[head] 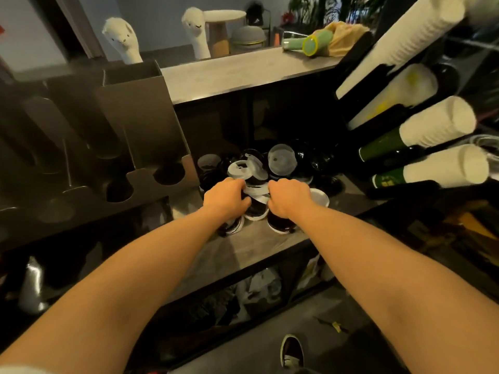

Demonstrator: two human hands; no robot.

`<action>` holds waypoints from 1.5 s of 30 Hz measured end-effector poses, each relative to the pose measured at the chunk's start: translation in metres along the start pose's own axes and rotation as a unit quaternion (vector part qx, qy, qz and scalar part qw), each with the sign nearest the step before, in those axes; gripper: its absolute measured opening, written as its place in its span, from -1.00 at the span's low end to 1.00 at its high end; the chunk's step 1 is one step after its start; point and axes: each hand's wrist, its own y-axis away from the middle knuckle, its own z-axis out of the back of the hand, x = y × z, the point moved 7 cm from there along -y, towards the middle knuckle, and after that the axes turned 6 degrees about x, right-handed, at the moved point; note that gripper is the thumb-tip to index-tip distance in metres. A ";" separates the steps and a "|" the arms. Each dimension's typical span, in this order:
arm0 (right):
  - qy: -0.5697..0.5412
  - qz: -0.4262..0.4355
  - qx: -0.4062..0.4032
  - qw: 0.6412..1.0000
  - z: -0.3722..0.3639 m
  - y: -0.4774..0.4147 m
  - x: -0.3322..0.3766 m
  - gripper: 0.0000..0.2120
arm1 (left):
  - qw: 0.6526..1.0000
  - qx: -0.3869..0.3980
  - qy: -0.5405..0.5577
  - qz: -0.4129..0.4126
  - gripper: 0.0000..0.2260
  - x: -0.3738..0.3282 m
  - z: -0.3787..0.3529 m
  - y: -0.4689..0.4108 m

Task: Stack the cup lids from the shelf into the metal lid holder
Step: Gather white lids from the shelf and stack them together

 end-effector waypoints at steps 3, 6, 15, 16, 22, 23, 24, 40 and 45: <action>-0.013 0.013 0.013 1.000 0.001 -0.042 -0.011 -0.72 | 0.999 -0.008 0.019 0.035 -0.60 0.004 0.001 -0.039; -0.026 0.025 0.021 0.999 0.001 -0.066 -0.011 -0.72 | 0.998 0.019 -0.010 0.060 -0.53 0.008 -0.002 -0.062; -0.035 0.060 0.060 0.996 -0.017 -0.140 -0.019 -0.70 | 0.985 0.083 -0.026 0.150 -0.44 0.033 -0.020 -0.131; -0.039 0.069 0.061 0.995 -0.019 -0.145 -0.018 -0.70 | 0.983 0.093 -0.028 0.154 -0.44 0.034 -0.022 -0.137; -0.085 0.090 0.092 0.988 -0.029 -0.164 -0.016 -0.79 | 0.974 0.144 -0.012 0.173 -0.37 0.038 -0.038 -0.157; -0.098 0.089 0.091 0.987 -0.029 -0.164 -0.018 -0.81 | 0.975 0.144 -0.013 0.170 -0.37 0.038 -0.038 -0.158; -0.116 0.088 0.089 0.985 -0.030 -0.165 -0.022 -0.82 | 0.976 0.143 -0.015 0.166 -0.40 0.037 -0.037 -0.159; -0.403 0.006 -0.017 0.915 -0.006 -0.153 -0.050 -0.91 | 0.990 -0.004 0.035 0.137 -0.38 0.017 0.007 -0.141; -0.437 -0.014 -0.059 0.897 0.015 -0.137 -0.049 -0.93 | 0.988 -0.041 0.049 0.143 -0.26 0.009 0.029 -0.123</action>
